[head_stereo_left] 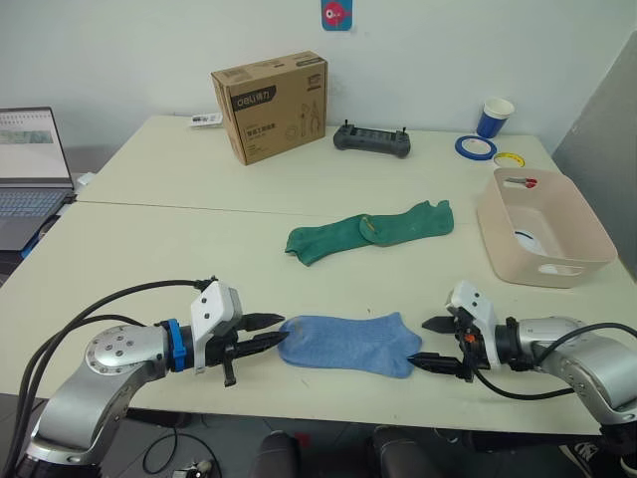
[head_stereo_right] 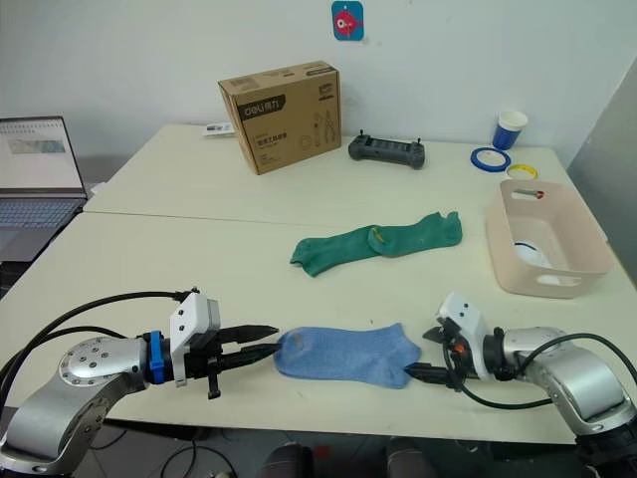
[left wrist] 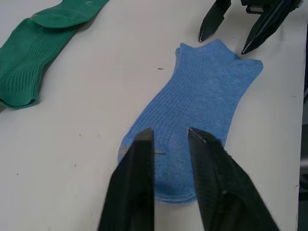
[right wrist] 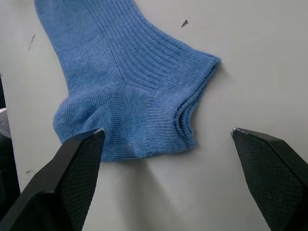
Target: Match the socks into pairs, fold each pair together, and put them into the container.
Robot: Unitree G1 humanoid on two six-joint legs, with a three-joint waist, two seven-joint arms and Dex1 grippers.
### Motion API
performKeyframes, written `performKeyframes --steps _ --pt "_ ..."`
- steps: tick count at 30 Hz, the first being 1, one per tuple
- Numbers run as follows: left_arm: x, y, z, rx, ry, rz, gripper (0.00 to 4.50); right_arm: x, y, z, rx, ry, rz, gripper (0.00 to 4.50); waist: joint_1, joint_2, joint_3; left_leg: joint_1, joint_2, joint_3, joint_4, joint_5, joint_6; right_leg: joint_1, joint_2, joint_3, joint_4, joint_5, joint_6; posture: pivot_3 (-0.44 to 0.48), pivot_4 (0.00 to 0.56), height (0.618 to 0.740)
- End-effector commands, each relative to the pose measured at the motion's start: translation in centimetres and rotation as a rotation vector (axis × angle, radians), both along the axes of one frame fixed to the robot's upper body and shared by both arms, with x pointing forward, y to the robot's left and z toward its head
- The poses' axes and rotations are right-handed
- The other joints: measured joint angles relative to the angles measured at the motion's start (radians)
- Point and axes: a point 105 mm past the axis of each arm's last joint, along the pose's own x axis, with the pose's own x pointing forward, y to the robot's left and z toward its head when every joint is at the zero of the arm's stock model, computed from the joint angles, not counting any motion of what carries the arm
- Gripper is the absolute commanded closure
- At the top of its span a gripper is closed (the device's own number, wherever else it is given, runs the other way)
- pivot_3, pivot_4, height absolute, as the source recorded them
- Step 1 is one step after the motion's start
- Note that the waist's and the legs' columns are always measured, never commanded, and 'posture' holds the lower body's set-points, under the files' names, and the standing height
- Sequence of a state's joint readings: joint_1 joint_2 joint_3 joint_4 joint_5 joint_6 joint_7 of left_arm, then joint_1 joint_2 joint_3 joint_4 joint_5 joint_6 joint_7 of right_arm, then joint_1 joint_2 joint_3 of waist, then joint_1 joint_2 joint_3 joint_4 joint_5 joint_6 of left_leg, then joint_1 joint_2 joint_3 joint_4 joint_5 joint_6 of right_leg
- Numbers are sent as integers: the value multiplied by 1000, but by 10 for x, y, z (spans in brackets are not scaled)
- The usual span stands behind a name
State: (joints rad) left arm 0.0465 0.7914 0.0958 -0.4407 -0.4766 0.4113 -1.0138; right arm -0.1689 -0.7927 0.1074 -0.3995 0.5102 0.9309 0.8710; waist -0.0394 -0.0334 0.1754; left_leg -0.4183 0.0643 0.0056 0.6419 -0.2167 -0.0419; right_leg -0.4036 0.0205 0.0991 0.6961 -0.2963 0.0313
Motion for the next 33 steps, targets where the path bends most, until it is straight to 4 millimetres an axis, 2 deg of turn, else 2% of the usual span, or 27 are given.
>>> performKeyframes --steps 1,2,5,10,15,16,19,27,32,33 --pt "-4 -6 10 -10 -38 -25 4429 -16 22 -3 120 140 35 0 -3 -2 -1 0 0 0 0 0 0 0 0 0 0 0 0 0 150 740" --pt "-4 -6 10 -10 -40 -25 4429 -17 24 -2 132 155 35 0 -5 -2 -1 0 0 -1 0 0 0 0 0 0 0 0 1 0 150 740" --pt "-2 -7 11 -7 -53 -21 4500 -14 14 -10 103 167 4 640 -9 -2 -1 0 0 -1 0 0 0 0 0 -1 0 0 0 0 150 740" --pt "-1 -12 11 -9 -56 -30 4500 2 -4 -9 136 182 -109 2392 -11 -2 -1 0 0 0 0 0 0 0 0 0 0 0 0 0 150 740" --pt "-2 -24 6 -4 -54 -95 4500 10 -20 -8 139 192 -136 4322 -11 -2 -1 0 -1 1 0 0 0 0 -1 0 -1 0 0 0 150 740" --pt "0 -26 7 -6 -59 -102 4500 12 -22 -5 155 198 -144 4446 -11 -3 -1 0 -1 0 0 0 0 0 -1 0 -1 0 0 0 150 740" --pt "4 -28 7 -5 -65 -111 4500 18 -26 2 187 206 -149 4446 -12 -2 -1 0 -1 0 0 0 0 0 -1 0 -1 1 1 0 150 740" --pt "6 -35 4 -8 -64 -139 4500 22 -44 0 129 186 -139 4446 -14 -2 0 -1 -1 0 -1 0 0 0 -1 0 -1 3 5 0 150 740" --pt "9 -40 4 -14 -69 -150 4500 26 -42 1 106 159 -105 4446 -16 -2 0 -1 -1 0 0 0 0 0 -1 0 -1 3 6 0 150 740" --pt "10 -41 3 -14 -70 -153 4500 26 -41 1 105 161 -101 4225 -16 -2 0 -1 -1 0 0 0 0 0 -1 0 -1 3 6 0 150 740"
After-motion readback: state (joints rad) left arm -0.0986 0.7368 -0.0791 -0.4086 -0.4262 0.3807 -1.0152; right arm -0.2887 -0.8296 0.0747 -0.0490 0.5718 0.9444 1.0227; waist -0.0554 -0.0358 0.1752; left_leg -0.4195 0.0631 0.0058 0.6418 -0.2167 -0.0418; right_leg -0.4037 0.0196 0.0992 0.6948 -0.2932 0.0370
